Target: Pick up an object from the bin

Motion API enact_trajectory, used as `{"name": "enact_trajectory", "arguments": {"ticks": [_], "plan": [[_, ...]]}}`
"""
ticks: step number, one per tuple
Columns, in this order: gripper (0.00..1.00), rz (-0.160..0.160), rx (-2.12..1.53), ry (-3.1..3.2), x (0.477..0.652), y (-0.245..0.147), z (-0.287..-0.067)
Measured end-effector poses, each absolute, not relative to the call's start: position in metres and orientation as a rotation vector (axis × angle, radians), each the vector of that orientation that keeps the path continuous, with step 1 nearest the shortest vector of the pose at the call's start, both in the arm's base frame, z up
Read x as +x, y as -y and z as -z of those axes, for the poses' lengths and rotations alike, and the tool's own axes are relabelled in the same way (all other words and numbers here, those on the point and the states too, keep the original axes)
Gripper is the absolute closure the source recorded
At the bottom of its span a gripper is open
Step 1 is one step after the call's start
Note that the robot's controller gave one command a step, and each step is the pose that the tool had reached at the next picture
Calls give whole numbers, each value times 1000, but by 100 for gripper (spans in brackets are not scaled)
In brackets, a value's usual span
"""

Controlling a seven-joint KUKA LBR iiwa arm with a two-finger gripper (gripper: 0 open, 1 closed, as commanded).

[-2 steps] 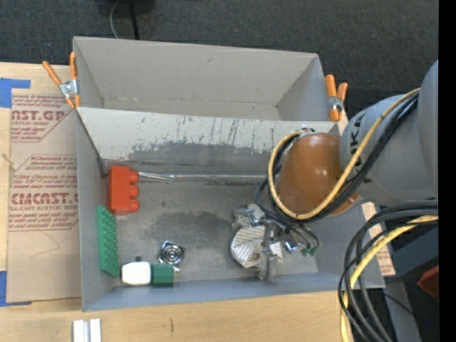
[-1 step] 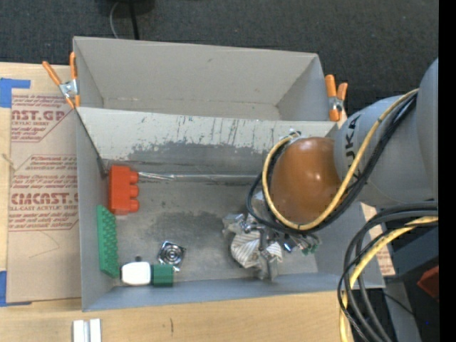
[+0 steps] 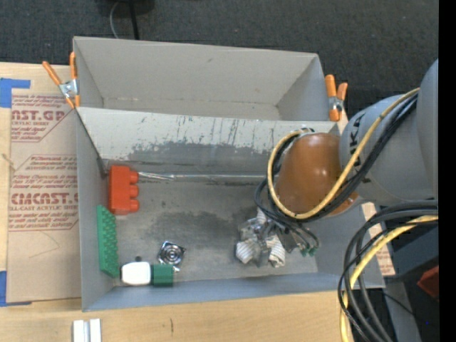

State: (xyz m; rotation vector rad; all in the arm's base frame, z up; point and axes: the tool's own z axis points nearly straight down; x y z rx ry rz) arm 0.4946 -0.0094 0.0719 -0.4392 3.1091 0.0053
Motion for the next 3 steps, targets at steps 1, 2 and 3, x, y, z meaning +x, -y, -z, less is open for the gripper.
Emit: {"name": "enact_trajectory", "arguments": {"ticks": [1,2,3], "plan": [[100,-5,-442,-3109,494,9,-72],[100,-6,-443,-3110,494,9,-74],[100,-6,-442,-3110,494,9,-78]]}}
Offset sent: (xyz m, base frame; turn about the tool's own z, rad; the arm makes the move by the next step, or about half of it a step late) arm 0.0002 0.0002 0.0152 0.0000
